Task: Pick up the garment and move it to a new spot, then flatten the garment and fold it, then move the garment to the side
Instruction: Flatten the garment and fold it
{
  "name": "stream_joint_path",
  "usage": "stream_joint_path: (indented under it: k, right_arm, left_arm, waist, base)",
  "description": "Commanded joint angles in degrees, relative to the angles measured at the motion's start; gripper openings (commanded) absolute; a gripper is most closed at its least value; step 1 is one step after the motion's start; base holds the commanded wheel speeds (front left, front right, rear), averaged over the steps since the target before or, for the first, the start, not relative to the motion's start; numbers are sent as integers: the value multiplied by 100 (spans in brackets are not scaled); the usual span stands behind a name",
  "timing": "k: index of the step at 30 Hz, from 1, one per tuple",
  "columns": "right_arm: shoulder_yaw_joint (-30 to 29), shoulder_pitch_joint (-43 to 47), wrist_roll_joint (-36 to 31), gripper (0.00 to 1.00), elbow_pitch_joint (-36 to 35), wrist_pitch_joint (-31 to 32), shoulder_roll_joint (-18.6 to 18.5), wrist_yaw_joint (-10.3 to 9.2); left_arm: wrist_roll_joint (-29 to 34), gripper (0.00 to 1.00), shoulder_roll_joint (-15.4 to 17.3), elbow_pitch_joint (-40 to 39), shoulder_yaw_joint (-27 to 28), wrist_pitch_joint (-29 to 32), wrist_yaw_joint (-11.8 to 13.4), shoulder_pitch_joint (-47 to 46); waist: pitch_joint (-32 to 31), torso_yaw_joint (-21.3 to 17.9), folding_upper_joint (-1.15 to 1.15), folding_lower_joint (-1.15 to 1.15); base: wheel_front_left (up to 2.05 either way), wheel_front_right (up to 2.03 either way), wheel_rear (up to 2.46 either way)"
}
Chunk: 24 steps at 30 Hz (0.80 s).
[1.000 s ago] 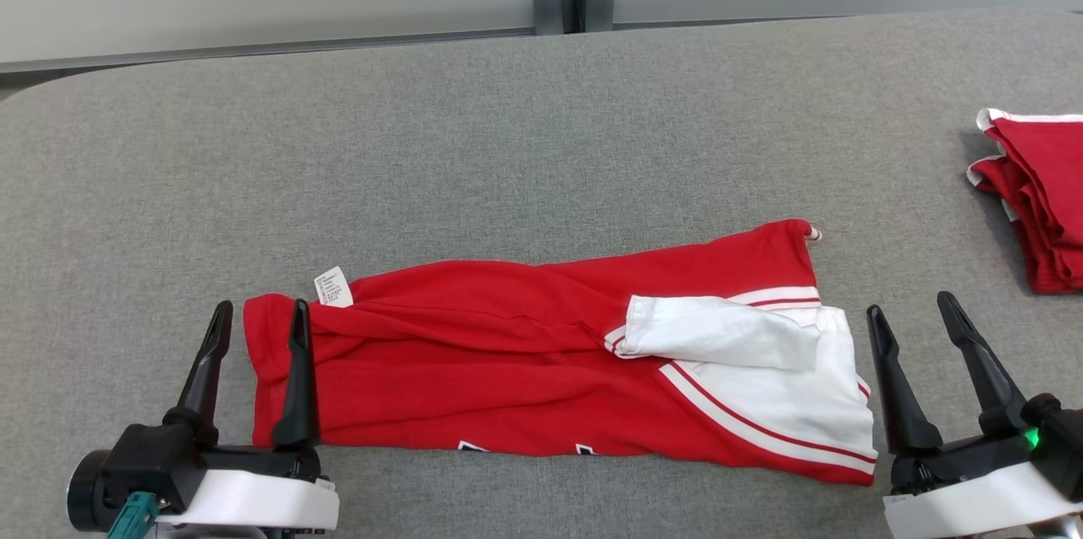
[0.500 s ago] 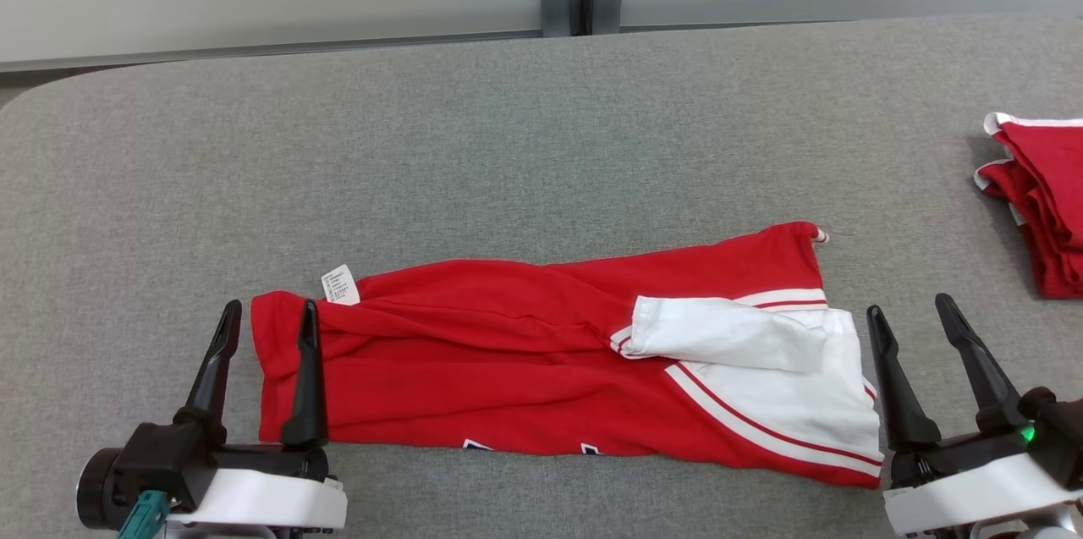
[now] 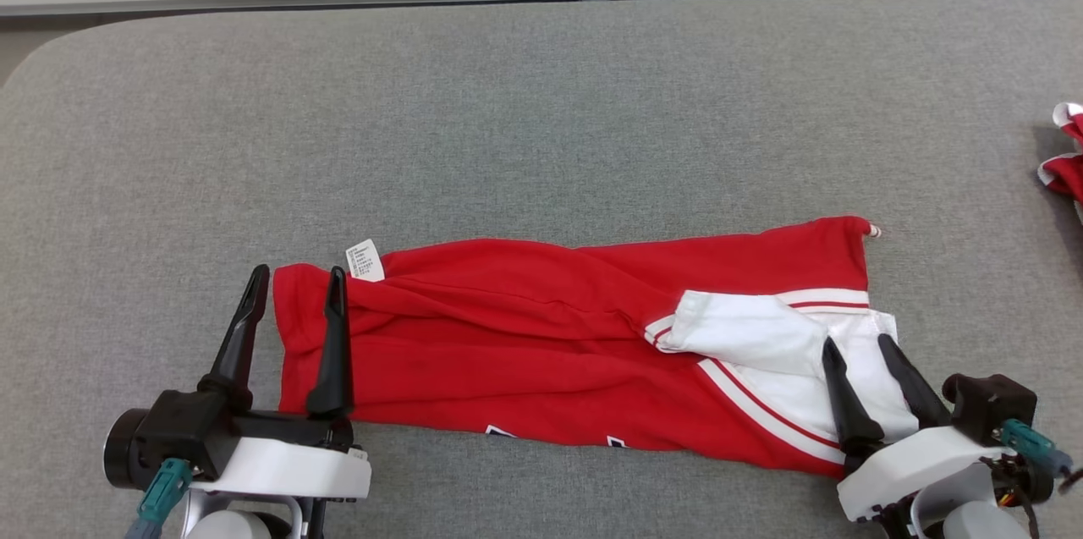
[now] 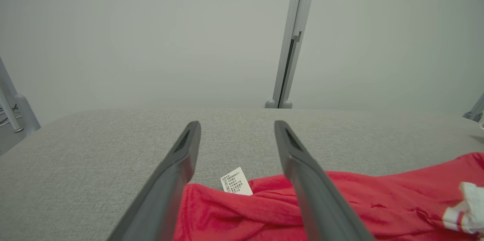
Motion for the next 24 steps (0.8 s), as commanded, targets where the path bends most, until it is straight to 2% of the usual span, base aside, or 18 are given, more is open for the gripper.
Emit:
stream_joint_path:
  k: [1, 7, 8, 9, 10, 18, 24]
  right_arm:
    - [3, -61, 78, 100, 181, 48, 23, 0]
    - [473, 28, 441, 100, 1037, 900, 282, -5]
    - [572, 37, 491, 46, 1079, 1018, 301, 7]
    - [648, 37, 541, 5, 1103, 1128, 308, 12]
    - [679, 30, 584, 0, 1087, 1126, 303, 14]
    - [696, -34, 689, 0, 706, 627, -39, 8]
    - [199, 26, 693, 0, 334, 310, -595, -30]
  left_arm:
    - [46, 100, -20, 16, 21, -7, -51, -105]
    - [101, 100, -113, 54, 118, -7, -143, -152]
    - [105, 100, -134, 54, 142, -7, -155, -159]
    - [123, 100, -148, 55, 164, -7, -163, -165]
    - [139, 100, -164, 60, 186, -7, -187, -169]
    - [214, 100, -232, 83, 352, -6, -300, -197]
    - [282, 100, -290, 73, 495, -7, -363, -144]
  waist:
    - [37, 39, 0, 0]
    - [100, 77, 0, 0]
    - [108, 77, 0, 0]
    - [112, 72, 0, 0]
    - [117, 68, 0, 0]
    - [121, 5, 0, 0]
    - [75, -79, 0, 0]
  base:
    - [0, 0, 0]
    - [0, 0, 0]
    - [0, 0, 0]
    - [0, 0, 0]
    - [0, 0, 0]
    - [0, 0, 0]
    - [0, 0, 0]
